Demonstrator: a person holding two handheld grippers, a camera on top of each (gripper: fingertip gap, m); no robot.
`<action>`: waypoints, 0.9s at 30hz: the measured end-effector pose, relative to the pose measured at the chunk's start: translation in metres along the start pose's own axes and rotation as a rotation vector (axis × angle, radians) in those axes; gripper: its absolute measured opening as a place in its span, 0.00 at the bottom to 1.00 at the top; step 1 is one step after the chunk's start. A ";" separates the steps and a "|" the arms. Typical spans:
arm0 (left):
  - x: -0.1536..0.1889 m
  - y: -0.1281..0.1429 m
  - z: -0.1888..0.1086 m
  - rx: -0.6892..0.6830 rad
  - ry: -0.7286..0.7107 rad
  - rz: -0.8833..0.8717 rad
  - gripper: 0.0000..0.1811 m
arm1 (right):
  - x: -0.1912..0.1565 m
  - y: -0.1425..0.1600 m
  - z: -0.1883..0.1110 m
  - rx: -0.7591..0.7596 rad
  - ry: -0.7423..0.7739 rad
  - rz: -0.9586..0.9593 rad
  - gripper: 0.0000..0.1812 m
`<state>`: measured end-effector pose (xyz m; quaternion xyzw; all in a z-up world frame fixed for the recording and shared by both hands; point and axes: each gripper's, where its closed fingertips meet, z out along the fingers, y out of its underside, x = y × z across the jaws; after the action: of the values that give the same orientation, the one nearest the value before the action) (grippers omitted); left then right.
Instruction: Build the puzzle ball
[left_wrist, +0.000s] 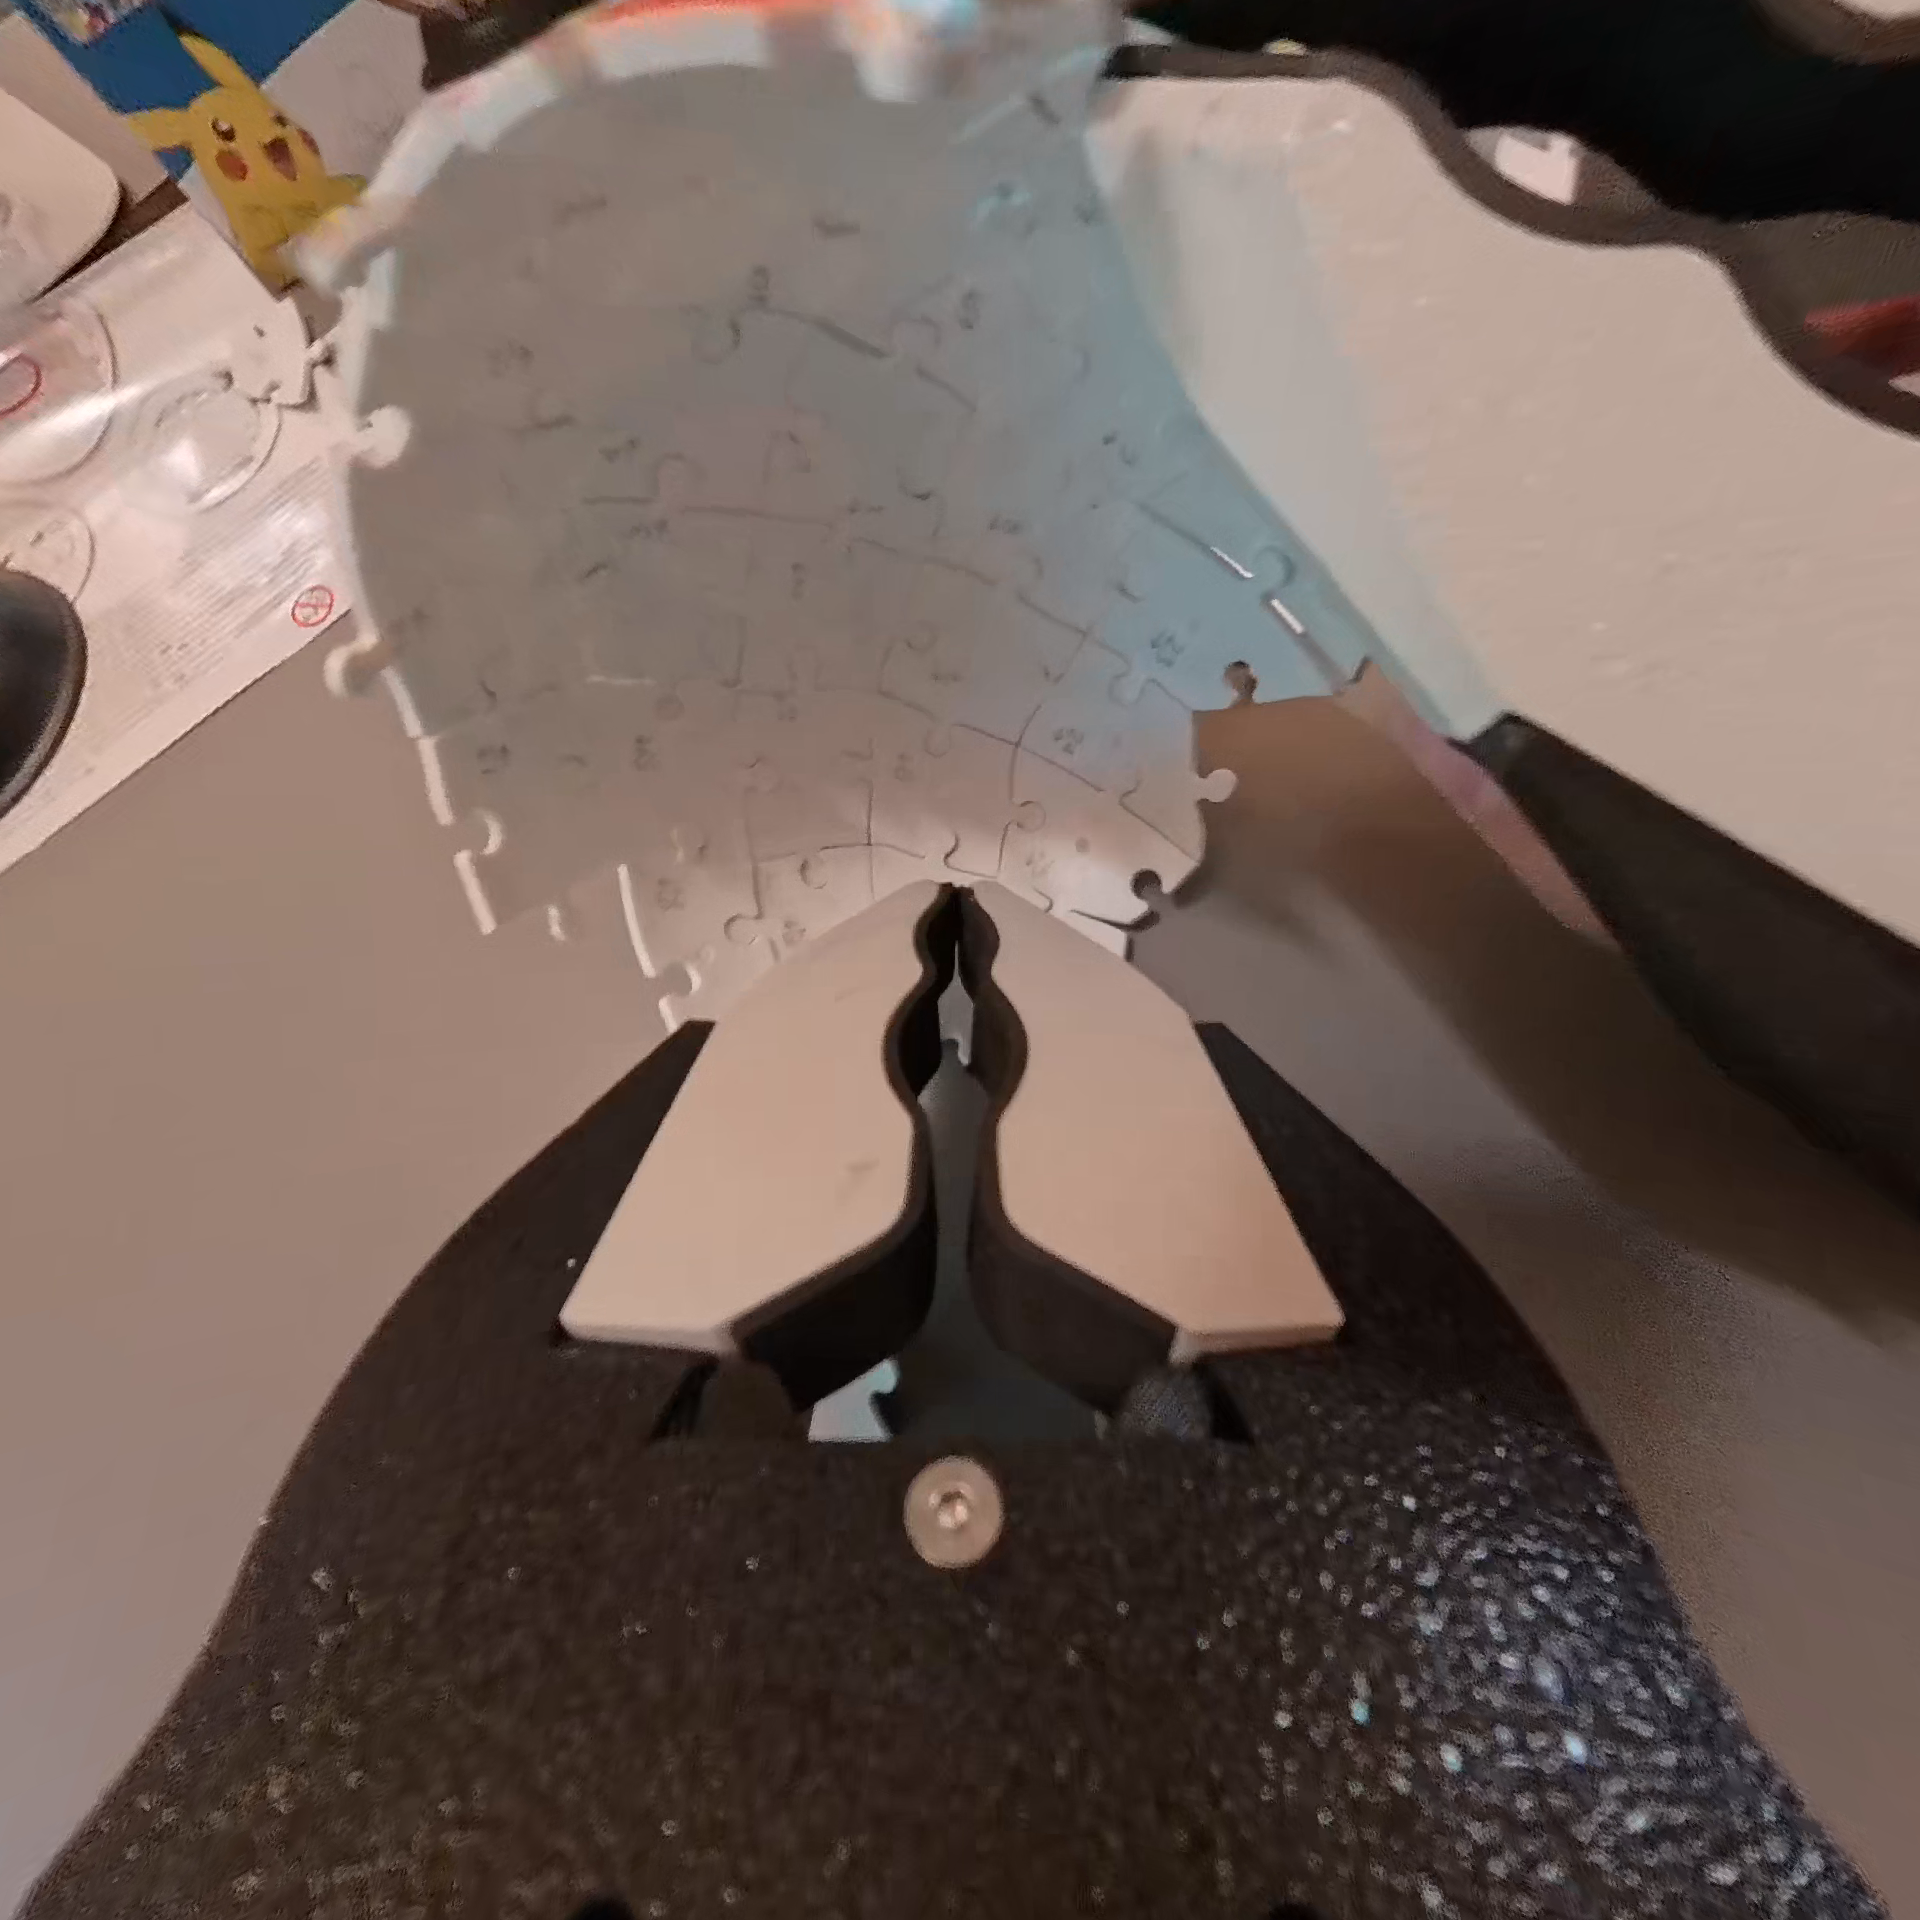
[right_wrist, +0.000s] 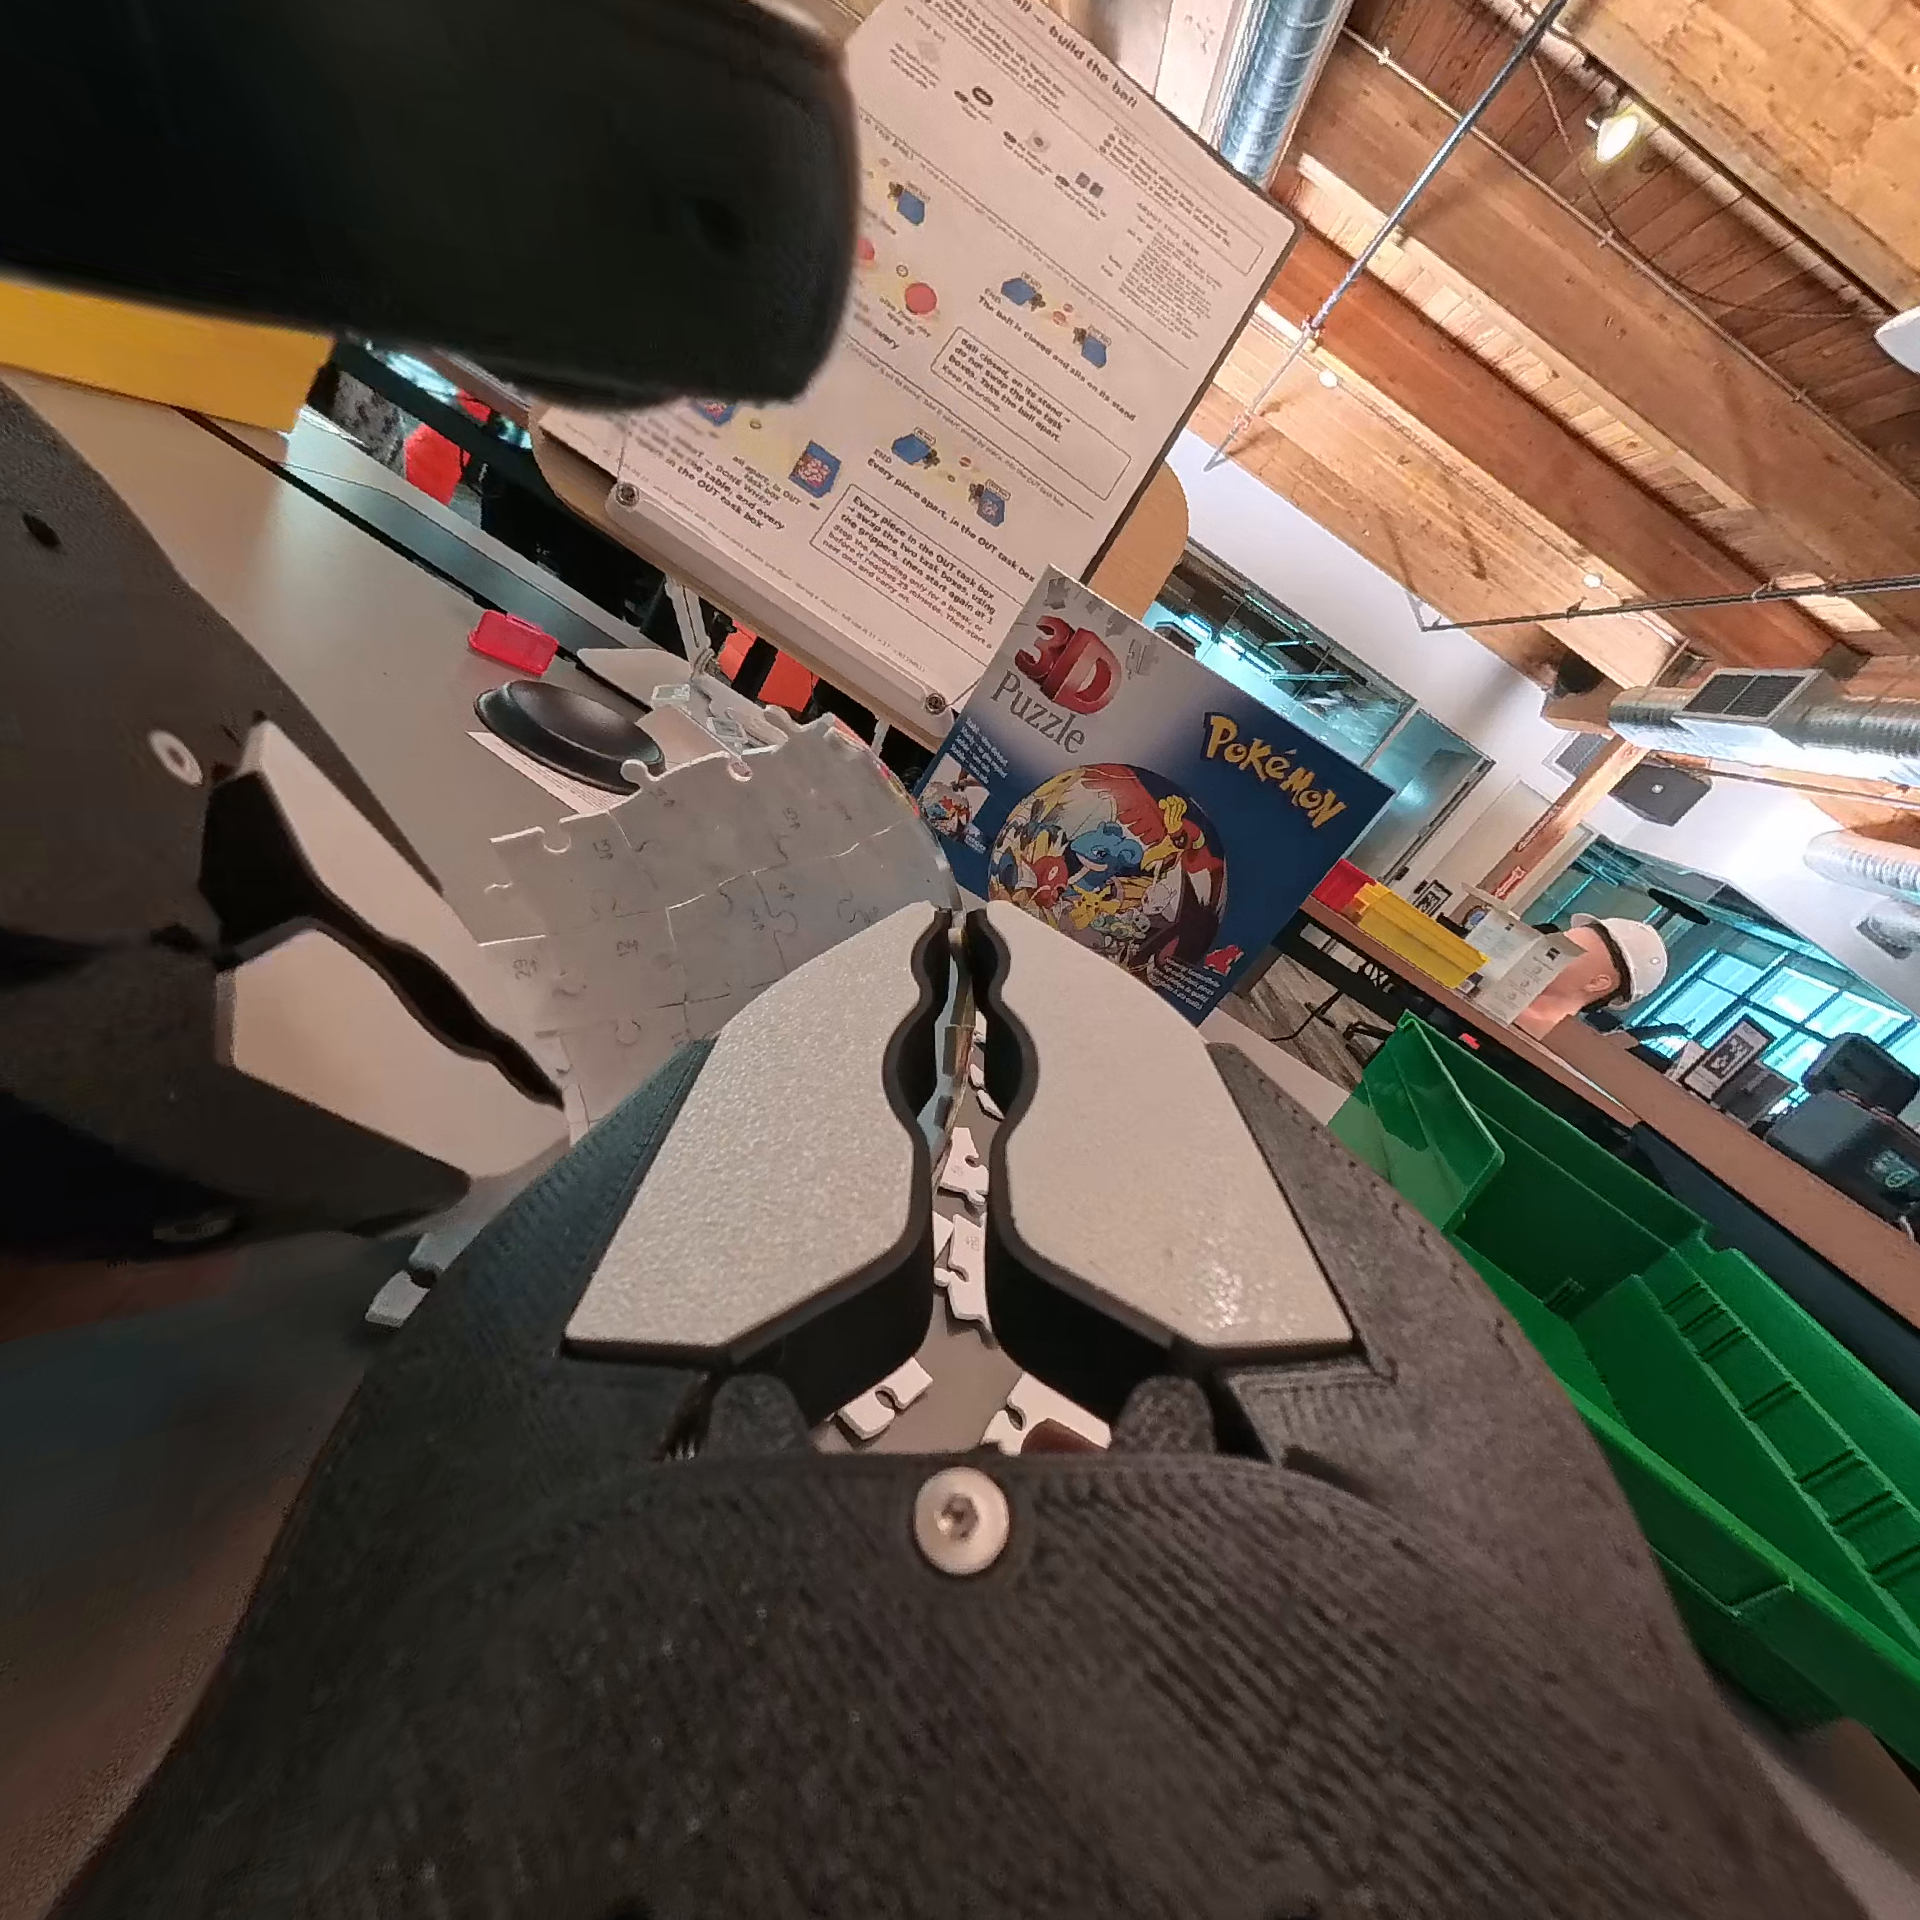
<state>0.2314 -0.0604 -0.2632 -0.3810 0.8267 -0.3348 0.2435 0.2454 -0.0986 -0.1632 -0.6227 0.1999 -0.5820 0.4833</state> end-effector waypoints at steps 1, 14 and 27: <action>0.002 0.000 0.002 -0.004 0.002 0.018 0.00 | 0.000 0.000 0.000 0.000 0.000 0.000 0.02; 0.004 0.004 0.008 -0.084 -0.052 -0.046 0.00 | -0.001 0.000 0.000 -0.002 0.000 0.002 0.02; -0.003 -0.004 -0.001 0.025 -0.047 -0.197 0.00 | -0.001 0.000 0.000 -0.001 0.002 0.001 0.02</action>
<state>0.2343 -0.0595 -0.2588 -0.4652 0.7751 -0.3582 0.2337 0.2454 -0.0980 -0.1635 -0.6223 0.2010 -0.5823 0.4830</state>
